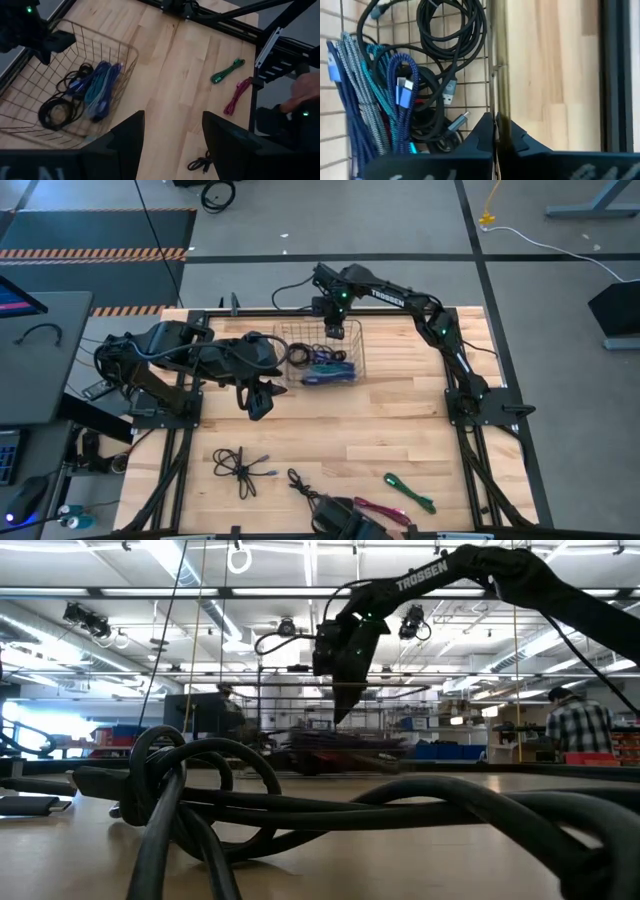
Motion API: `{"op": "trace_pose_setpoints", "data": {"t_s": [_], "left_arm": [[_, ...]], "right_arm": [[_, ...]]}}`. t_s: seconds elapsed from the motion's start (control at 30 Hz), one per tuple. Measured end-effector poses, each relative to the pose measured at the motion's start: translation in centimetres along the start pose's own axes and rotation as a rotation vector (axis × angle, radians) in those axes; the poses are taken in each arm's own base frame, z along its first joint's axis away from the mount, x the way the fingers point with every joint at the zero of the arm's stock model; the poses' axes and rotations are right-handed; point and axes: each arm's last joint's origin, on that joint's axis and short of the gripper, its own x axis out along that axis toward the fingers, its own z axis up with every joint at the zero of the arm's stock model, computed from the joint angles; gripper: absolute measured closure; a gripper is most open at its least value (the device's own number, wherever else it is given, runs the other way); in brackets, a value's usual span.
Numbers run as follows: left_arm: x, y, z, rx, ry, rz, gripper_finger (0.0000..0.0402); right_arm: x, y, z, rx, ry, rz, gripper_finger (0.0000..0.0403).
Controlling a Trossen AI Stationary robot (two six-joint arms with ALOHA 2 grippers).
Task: Pick and place USB-C Cables
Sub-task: Move the wire basket to the center of the table
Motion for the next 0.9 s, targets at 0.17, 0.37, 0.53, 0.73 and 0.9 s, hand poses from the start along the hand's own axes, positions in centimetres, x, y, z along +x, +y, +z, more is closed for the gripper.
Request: {"op": "trace_pose_setpoints", "data": {"t_s": [0.17, 0.37, 0.53, 0.73, 0.9], "left_arm": [[0.0, 0.0, 0.0, 0.001, 0.002, -0.002, 0.0196], [0.0, 0.0, 0.0, 0.002, 0.003, -0.002, 0.0196], [0.0, -0.1, -0.1, 0.005, 0.005, -0.005, 0.0196], [-0.2, -0.6, -0.4, 0.020, 0.011, -0.021, 0.0196], [-0.3, -1.1, -0.6, 0.035, 0.015, -0.037, 0.0196]], "right_arm": [[-0.7, 2.3, 0.6, -0.042, 0.044, 0.058, 0.0398], [0.2, 5.7, 2.3, -0.064, 0.022, 0.091, 0.0398], [1.0, 8.0, 3.5, -0.048, 0.006, 0.053, 0.0398], [1.4, 9.4, 3.8, 0.015, 0.040, 0.034, 0.0398], [2.3, 10.7, 3.8, 0.040, 0.066, 0.019, 0.0398]]}}
